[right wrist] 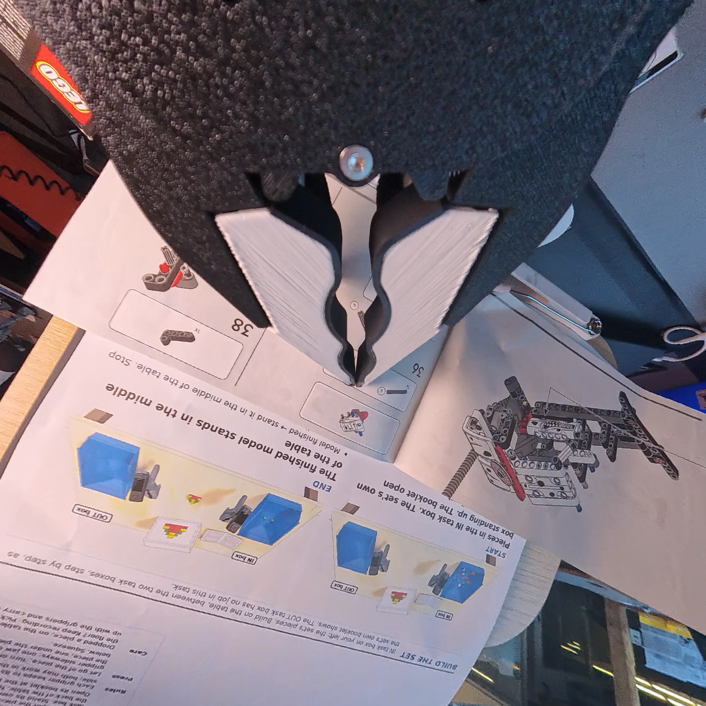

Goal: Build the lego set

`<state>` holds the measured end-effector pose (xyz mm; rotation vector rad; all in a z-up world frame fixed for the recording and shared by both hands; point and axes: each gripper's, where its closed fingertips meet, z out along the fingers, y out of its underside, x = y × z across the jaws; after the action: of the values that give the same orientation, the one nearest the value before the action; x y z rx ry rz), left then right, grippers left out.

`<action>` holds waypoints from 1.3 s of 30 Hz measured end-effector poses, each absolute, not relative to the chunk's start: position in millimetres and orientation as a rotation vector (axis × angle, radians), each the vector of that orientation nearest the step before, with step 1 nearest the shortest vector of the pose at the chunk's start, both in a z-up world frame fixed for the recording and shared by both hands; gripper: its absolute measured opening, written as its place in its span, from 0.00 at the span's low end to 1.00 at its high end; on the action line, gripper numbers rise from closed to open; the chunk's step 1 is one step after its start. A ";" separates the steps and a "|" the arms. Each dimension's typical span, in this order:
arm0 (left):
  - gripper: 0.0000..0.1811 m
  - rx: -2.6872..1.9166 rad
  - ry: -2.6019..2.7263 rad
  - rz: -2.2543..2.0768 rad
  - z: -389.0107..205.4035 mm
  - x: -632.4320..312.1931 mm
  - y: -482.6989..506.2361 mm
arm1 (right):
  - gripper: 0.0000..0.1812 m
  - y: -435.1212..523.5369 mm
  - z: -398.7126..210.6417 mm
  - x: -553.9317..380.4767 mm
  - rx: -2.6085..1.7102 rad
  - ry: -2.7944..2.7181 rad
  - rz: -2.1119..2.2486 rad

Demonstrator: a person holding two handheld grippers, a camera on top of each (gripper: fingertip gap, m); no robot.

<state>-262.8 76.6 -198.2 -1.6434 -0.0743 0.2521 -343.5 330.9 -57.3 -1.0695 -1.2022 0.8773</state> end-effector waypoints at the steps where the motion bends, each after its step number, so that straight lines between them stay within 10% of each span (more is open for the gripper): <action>1: 0.28 -1.645 -0.072 0.253 -198.5 -262.5 76.8 | 0.00 331.1 -57.9 -343.2 -1.072 -1.203 0.879; 39: 0.28 -1.674 -0.072 0.226 -208.2 -262.1 80.4 | 0.00 307.5 -77.7 -351.3 -1.029 -1.293 0.818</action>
<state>-262.1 80.4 -208.2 -1.6740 -0.0721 0.2259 -351.3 307.5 -77.7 -1.0290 -1.2931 0.8184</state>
